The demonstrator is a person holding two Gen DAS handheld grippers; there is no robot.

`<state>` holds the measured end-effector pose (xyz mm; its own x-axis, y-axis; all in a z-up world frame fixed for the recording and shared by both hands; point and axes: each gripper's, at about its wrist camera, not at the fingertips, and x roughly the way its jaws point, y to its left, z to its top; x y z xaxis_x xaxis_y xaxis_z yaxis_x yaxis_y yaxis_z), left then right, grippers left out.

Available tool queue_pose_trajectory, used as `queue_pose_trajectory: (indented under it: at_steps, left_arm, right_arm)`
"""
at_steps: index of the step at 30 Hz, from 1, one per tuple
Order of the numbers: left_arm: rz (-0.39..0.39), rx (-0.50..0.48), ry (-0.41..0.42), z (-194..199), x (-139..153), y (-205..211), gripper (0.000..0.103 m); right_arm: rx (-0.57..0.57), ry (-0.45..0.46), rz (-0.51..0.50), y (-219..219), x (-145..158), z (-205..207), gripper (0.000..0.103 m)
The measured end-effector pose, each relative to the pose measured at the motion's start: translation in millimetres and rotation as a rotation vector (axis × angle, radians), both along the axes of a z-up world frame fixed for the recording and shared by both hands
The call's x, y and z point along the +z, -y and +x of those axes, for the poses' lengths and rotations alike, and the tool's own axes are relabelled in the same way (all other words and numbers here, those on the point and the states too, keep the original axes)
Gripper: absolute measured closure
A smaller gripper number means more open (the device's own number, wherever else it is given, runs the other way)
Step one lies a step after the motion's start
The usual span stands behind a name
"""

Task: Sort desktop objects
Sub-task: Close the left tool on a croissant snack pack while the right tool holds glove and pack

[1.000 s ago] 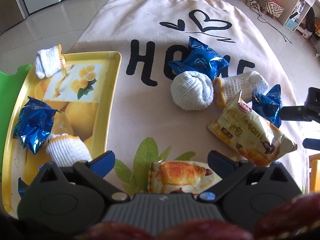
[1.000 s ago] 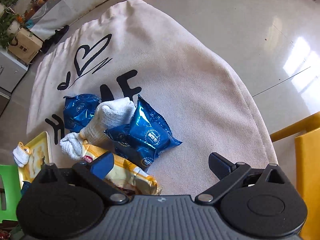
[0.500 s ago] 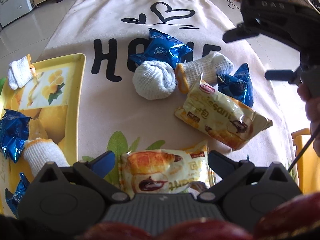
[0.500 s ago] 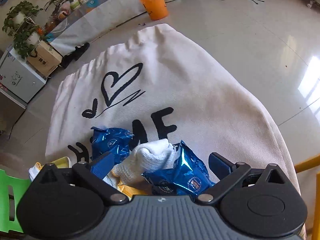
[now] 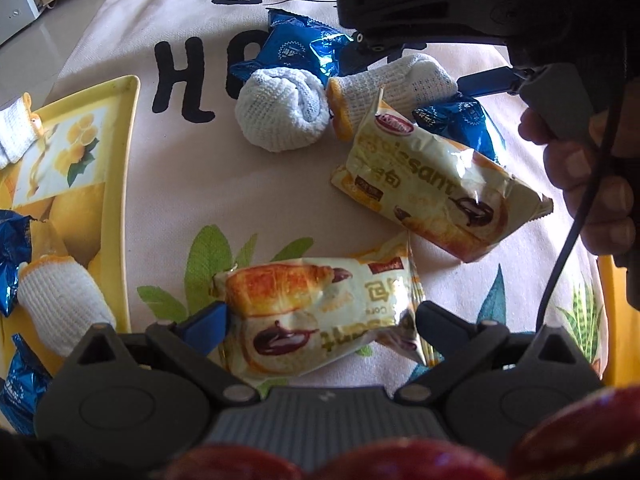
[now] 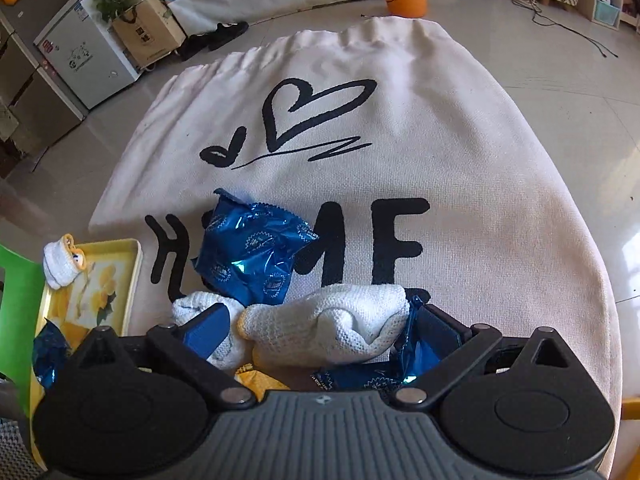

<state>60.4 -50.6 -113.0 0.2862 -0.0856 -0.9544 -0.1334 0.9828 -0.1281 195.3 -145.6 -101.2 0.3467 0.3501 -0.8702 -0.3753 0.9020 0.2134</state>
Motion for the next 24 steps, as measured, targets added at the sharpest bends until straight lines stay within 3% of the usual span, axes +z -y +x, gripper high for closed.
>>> queue_pose_trajectory:
  at_steps: [5, 17, 24]
  left_arm:
    - [0.007, 0.006, -0.017, -3, -3, 1, 0.001]
    - [-0.044, 0.039, -0.038, -9, -9, -8, 0.000]
    - [-0.020, 0.027, -0.042, -12, -13, -1, 0.000]
  right_arm:
    - [0.064, -0.045, -0.044, -9, -14, -3, 0.006]
    - [-0.027, -0.091, -0.018, -5, -34, 10, 0.007]
    - [-0.016, -0.055, -0.058, -13, -35, 8, 0.007]
